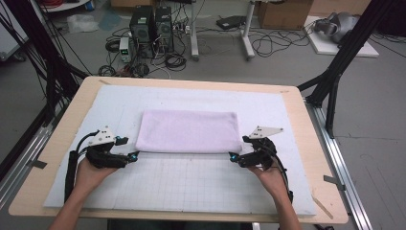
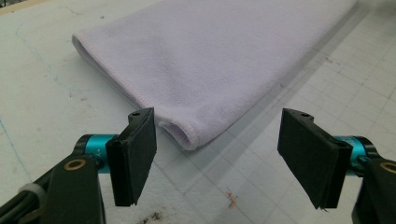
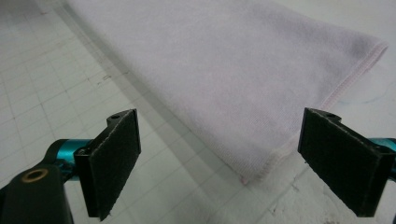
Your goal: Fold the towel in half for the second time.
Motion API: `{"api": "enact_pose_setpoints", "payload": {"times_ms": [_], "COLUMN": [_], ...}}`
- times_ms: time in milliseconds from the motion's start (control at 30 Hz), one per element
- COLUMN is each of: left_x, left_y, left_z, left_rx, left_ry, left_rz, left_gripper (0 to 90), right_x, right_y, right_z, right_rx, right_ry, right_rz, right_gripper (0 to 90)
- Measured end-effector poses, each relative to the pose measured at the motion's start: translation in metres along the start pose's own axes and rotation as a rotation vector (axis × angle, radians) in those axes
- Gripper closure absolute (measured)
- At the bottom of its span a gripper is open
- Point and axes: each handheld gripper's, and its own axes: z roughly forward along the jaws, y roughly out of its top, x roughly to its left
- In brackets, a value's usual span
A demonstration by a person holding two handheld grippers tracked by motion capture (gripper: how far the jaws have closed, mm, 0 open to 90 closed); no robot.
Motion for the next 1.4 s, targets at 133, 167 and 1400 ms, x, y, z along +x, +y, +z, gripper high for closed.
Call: {"api": "enact_pose_setpoints", "payload": {"times_ms": [133,167,1400], "left_x": [-0.002,-0.003,-0.02], "left_y": [-0.002,-0.002,-0.019], "left_z": [-0.002,-0.003,-0.028], "left_rx": [0.003,0.002,0.007], "left_ry": [-0.005,-0.003,0.017], "left_rz": [0.002,-0.004,0.002], "left_gripper": [28.1,27.9,26.4], "right_x": [0.002,0.002,0.018], "right_y": [-0.005,-0.007,-0.034], "right_z": [-0.002,-0.002,-0.033], "right_rx": [-0.005,-0.006,-0.064], "right_ry": [-0.004,0.0,-0.016], "right_rz": [-0.008,-0.003,0.016], "right_gripper": [12.1,12.1,11.5]}}
